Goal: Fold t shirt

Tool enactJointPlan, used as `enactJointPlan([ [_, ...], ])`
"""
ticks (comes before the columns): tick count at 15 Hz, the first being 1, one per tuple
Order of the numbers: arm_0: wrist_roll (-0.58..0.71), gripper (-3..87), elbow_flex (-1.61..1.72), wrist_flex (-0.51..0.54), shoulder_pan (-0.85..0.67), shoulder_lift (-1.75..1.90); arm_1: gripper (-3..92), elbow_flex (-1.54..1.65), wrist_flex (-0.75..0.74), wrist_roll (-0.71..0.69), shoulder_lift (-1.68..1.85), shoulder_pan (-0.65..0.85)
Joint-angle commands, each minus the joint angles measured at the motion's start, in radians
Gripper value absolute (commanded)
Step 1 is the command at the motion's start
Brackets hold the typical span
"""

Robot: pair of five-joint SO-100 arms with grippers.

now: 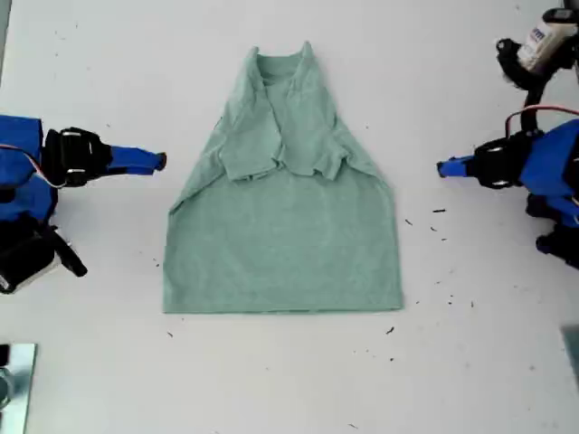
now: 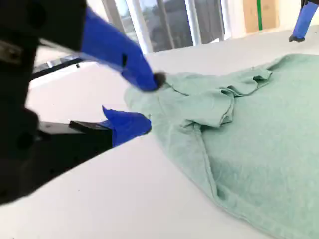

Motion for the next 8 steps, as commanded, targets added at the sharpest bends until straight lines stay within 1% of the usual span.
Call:
enactJointPlan([
  [1, 0.006, -0.1, 0.006, 0.003, 0.029, 0.008, 6.3, 0.055, 0.003, 0.258, 0.008, -0.020],
  [2, 0.011, -0.1, 0.008, 0.003, 0.051, 0.008, 6.3, 0.055, 0.003, 0.321, 0.008, -0.023],
  [4, 0.011, -0.1, 0.009, 0.003, 0.054, 0.008, 4.1, 0.028, 0.049, 0.449, 0.009, -0.020],
  [6, 0.005, -0.1, 0.009, 0.003, 0.064, 0.008, 2.2, 0.000, 0.060, 0.390, 0.011, -0.060],
  [7, 0.002, -0.1, 0.009, 0.003, 0.069, 0.008, 2.2, 0.008, 0.054, 0.328, 0.011, -0.084],
  [8, 0.002, -0.1, 0.009, 0.003, 0.069, 0.008, 2.2, 0.011, 0.058, 0.486, 0.011, -0.089],
])
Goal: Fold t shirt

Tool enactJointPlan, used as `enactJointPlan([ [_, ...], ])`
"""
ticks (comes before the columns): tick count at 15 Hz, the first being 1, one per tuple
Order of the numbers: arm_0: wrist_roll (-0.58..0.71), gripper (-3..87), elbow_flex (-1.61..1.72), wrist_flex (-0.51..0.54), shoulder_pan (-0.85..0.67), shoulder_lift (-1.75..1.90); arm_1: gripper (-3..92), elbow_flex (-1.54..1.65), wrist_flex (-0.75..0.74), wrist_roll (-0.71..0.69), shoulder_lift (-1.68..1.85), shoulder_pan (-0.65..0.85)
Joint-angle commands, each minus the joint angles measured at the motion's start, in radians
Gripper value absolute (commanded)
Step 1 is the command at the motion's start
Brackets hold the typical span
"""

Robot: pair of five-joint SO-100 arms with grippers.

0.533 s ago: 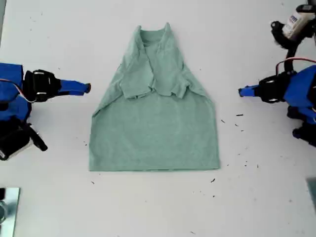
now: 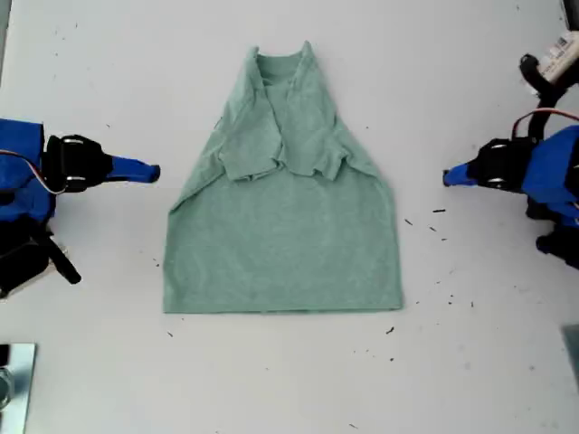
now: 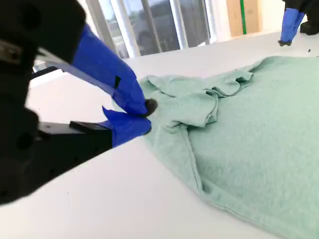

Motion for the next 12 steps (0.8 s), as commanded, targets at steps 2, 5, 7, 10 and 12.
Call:
enactJointPlan([
  [2, 0.000, -0.1, 0.012, 0.003, 0.014, 0.008, 2.2, -0.121, 0.017, 0.072, -0.002, -0.061],
  [5, 0.002, -0.1, 0.014, 0.002, 0.017, 0.008, 2.2, -0.606, 0.121, 0.098, -0.502, -0.149],
  [7, 0.006, -0.1, 0.014, 0.002, 0.015, 0.008, 2.2, -0.894, 0.221, 0.140, -0.735, -0.256],
  [10, 0.006, -0.1, 0.015, 0.002, 0.017, 0.006, 25.9, -1.266, 0.327, 0.305, -1.072, -0.545],
  [12, 0.006, -0.1, 0.015, 0.000, 0.014, 0.006, 31.3, -1.436, 0.333, 0.345, -1.253, -0.641],
])
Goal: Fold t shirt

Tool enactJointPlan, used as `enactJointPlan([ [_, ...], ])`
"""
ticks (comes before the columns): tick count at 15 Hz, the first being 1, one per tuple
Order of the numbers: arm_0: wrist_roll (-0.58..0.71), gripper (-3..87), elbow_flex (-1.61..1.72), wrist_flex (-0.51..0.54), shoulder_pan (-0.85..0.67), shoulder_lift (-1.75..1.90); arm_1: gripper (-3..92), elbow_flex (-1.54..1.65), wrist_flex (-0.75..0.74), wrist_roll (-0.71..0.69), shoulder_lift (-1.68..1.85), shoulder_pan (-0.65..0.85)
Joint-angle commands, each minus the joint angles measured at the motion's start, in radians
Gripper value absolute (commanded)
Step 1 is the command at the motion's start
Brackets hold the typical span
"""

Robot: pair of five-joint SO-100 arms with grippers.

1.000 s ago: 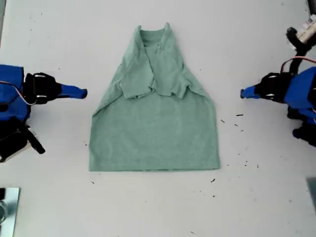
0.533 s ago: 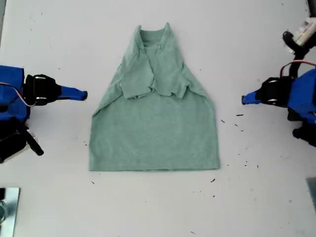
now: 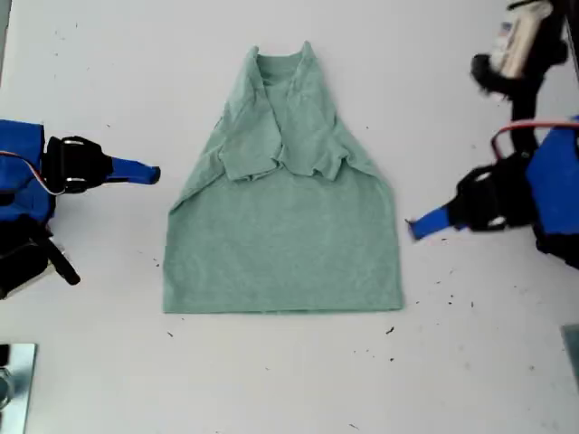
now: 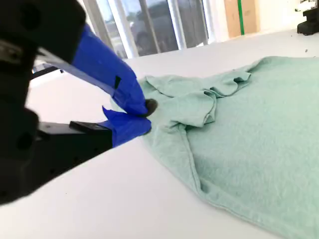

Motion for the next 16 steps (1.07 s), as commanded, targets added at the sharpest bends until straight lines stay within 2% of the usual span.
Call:
enactJointPlan([
  [1, 0.006, -0.1, 0.014, 0.000, 0.011, 0.005, 31.2, -0.114, 0.000, 0.060, -0.126, -0.066],
  [4, 0.006, -0.1, 0.014, 0.000, 0.017, 0.005, 32.8, 0.000, -0.100, 0.098, -0.224, -0.077],
  [7, 0.006, -0.1, 0.014, 0.000, 0.023, 0.005, 33.1, 0.011, -0.137, 0.130, -0.287, -0.091],
  [8, 0.006, -0.1, 0.014, 0.000, 0.023, 0.005, 33.1, 0.075, -0.192, 0.146, -0.290, -0.095],
  [10, 0.008, -0.1, 0.014, 0.000, 0.023, 0.003, 32.9, 0.270, -0.419, 0.202, -0.308, -0.109],
  [13, 0.011, -0.1, 0.015, -0.002, 0.021, 0.002, 32.8, 0.382, -0.637, 0.255, -0.454, -0.124],
  [15, 0.012, -0.1, 0.015, -0.002, 0.015, 0.002, 26.3, 0.402, -0.735, 0.276, -0.568, -0.127],
  [16, 0.014, -0.1, 0.015, -0.002, 0.014, 0.002, 16.8, 0.411, -0.773, 0.278, -0.617, -0.130],
])
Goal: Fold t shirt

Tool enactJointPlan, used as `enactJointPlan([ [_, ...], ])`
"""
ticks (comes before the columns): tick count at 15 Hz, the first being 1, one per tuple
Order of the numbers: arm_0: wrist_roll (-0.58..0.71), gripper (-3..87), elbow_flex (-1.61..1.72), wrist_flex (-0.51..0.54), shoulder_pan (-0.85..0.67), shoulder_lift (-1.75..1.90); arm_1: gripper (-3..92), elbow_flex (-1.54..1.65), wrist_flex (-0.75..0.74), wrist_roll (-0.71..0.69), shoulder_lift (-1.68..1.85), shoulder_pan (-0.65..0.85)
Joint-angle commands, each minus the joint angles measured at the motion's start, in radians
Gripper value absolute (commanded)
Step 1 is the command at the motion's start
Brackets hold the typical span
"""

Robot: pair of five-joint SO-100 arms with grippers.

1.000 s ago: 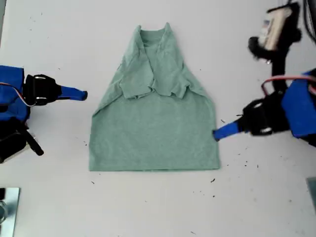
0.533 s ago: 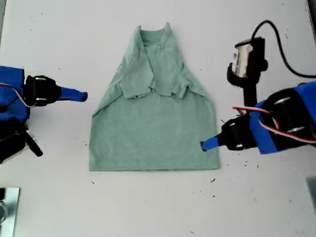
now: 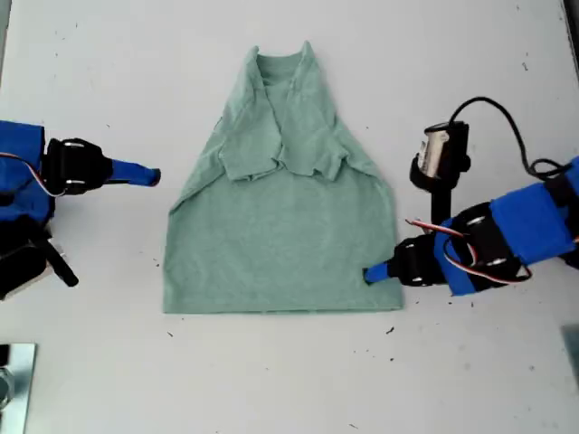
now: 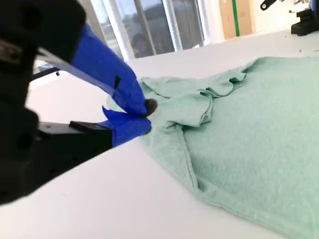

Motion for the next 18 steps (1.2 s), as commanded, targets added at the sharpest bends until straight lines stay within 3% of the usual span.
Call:
enactJointPlan([
  [1, 0.006, -0.1, 0.015, -0.002, -0.002, 0.002, 8.5, 0.026, -0.107, 0.017, -0.097, -0.021],
  [3, 0.006, -0.1, 0.015, -0.003, -0.002, 0.000, -1.2, 0.091, -0.212, 0.051, -0.109, -0.052],
  [4, 0.008, -0.1, 0.015, -0.003, 0.000, 0.000, -1.1, 0.107, -0.216, 0.060, -0.092, -0.061],
  [6, 0.008, -0.1, 0.015, -0.003, 0.002, 0.000, -1.5, 0.089, -0.121, 0.041, 0.006, -0.064],
  [9, 0.008, -0.1, 0.015, -0.003, 0.002, 0.000, -1.7, -0.319, 0.436, -0.034, 0.069, -0.049],
  [11, 0.009, -0.1, 0.015, -0.003, 0.000, 0.000, -1.7, -0.601, 0.627, -0.120, 0.025, -0.021],
  [15, 0.009, -0.1, 0.015, -0.003, 0.014, 0.000, -1.7, -0.927, 0.669, -0.259, -0.169, 0.026],
  [18, 0.009, -0.1, 0.015, -0.003, 0.011, 0.000, -1.7, -1.068, 0.417, -0.364, -0.390, 0.054],
])
